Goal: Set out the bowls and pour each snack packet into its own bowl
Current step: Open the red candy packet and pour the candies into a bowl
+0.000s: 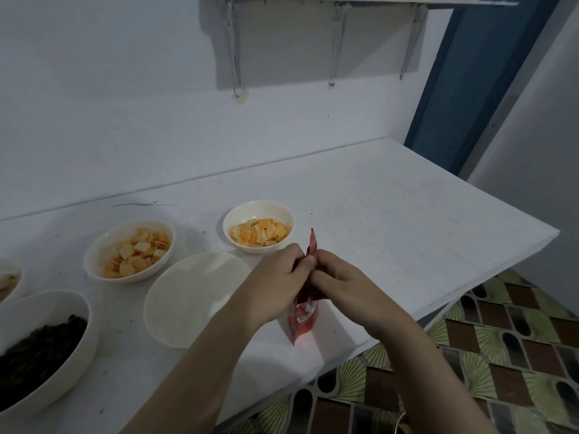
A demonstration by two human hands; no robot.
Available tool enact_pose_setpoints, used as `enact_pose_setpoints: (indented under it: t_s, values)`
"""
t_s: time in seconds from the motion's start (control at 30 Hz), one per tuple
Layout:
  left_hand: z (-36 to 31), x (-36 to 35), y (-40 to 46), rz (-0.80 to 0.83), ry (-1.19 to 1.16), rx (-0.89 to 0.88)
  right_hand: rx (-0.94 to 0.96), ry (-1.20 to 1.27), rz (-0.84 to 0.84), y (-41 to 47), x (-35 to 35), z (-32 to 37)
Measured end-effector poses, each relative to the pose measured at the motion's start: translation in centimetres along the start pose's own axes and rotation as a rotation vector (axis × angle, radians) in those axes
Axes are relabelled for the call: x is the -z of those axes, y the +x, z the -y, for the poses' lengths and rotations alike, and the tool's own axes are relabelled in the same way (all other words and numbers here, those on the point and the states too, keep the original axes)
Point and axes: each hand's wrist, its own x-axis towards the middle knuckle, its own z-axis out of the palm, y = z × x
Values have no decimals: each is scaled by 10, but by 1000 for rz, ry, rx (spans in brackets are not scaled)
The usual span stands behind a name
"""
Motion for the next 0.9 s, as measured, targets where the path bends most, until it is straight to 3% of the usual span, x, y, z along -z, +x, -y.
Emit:
enact_pose_setpoints:
  t_s: [0.27, 0.5, 0.67, 0.8, 0.9]
  values:
    - [2, 4, -1, -30, -86, 31, -32, 22, -40, 1, -8, 0]
    - [-5, 5, 2, -53, 123, -52, 21, -9, -113, -2, -10, 8]
    - [4, 5, 3, -38, -174, -50, 25, 10, -195, -2, -12, 7]
    - [10, -3, 2, -143, -379, 5, -17, 3, -266, -2, -9, 8]
    - [14, -1, 1, -122, -452, 23, -66, -65, -239, -6, -5, 9]
